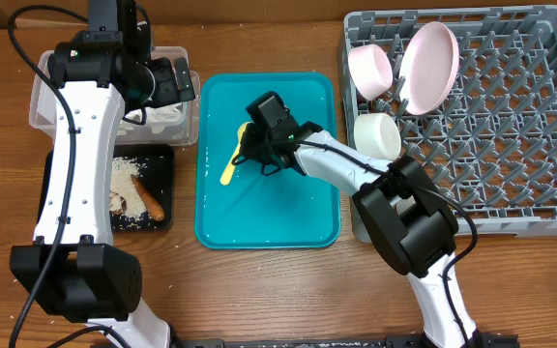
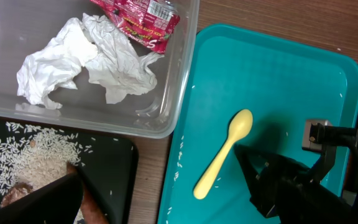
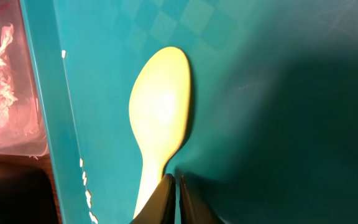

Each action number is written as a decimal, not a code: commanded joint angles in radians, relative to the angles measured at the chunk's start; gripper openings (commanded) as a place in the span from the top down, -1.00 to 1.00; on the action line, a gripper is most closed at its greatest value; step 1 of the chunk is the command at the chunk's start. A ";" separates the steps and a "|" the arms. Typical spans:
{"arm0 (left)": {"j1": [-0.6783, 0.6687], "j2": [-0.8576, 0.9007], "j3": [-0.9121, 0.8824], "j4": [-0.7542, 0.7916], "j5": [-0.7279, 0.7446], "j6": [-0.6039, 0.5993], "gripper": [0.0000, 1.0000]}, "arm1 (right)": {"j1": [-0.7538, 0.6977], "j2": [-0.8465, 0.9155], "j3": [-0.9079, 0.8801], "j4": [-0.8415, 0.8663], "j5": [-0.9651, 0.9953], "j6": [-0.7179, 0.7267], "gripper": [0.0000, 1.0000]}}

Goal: Sort waste into correct bins and load items into the dishwasher
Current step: 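Lower the right gripper onto the yellow spoon and grasp it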

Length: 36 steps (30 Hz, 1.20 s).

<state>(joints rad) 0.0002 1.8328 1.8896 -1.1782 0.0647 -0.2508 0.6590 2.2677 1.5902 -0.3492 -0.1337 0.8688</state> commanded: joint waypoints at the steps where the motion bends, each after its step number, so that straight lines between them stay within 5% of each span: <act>1: 0.003 -0.015 0.010 0.003 0.006 0.027 -1.00 | 0.002 0.052 -0.033 -0.014 -0.005 0.002 0.92; 4: 0.003 -0.015 0.010 0.003 0.006 0.027 -1.00 | 0.002 0.048 -0.020 -0.020 -0.036 -0.061 0.90; 11: 0.003 -0.015 0.010 0.003 0.006 0.027 -1.00 | 0.003 -0.008 0.129 -0.250 0.090 -0.171 0.14; 18: 0.003 -0.015 0.010 0.003 0.006 0.027 -1.00 | 0.037 0.002 0.166 -0.244 0.203 -0.166 -0.22; 36: 0.003 -0.015 0.010 0.003 0.006 0.027 -1.00 | 0.048 0.095 0.167 -0.043 0.268 -0.163 -0.39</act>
<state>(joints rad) 0.0002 1.8328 1.8896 -1.1782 0.0647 -0.2508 0.7071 2.3222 1.7321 -0.4023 0.1196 0.7059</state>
